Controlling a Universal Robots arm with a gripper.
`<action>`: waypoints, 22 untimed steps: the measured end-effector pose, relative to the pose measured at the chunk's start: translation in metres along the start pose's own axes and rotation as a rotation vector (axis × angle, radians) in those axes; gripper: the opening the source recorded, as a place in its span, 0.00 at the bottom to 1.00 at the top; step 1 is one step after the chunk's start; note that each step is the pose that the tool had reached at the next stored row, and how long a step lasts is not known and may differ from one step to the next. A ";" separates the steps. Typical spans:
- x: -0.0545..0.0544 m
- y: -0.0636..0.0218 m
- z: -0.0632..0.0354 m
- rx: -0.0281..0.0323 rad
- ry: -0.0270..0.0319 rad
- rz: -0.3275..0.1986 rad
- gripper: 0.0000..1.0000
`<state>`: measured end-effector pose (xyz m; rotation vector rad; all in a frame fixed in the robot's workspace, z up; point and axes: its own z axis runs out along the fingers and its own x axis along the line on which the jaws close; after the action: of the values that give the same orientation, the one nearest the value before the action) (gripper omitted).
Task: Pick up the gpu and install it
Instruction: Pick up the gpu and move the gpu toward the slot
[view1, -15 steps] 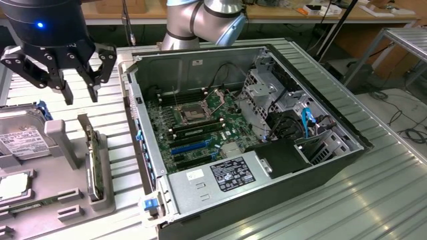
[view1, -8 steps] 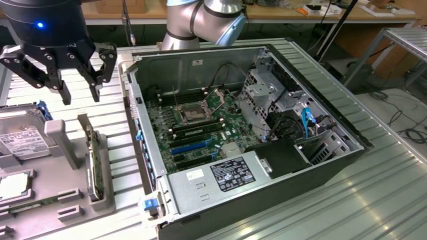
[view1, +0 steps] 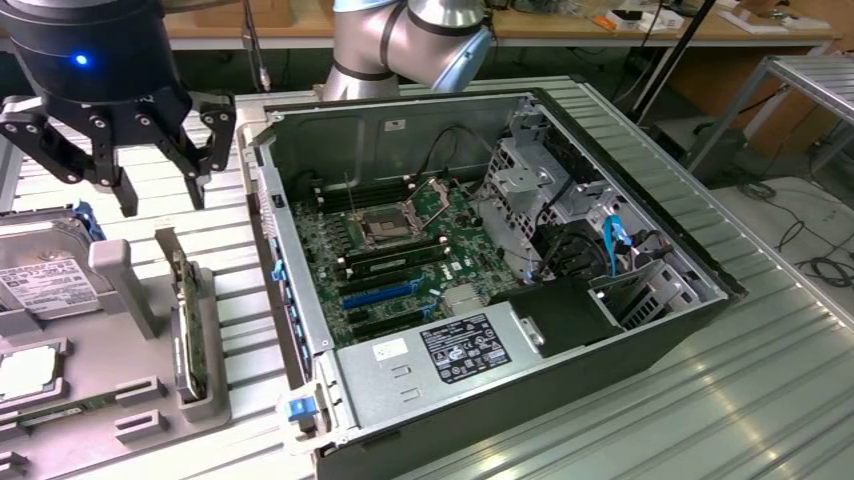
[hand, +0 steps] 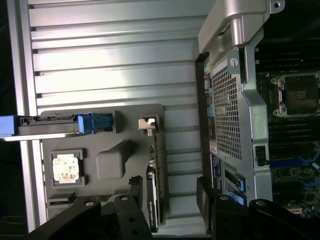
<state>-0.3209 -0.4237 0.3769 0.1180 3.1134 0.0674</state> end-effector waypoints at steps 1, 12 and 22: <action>0.000 -0.0035 0.0004 0.0000 0.0001 0.000 0.56; 0.004 -0.0262 0.0171 -0.0002 -0.0002 0.000 0.56; 0.007 -0.0282 0.0377 0.0000 0.0000 0.000 0.56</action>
<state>-0.3294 -0.4496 0.3378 0.1180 3.1134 0.0674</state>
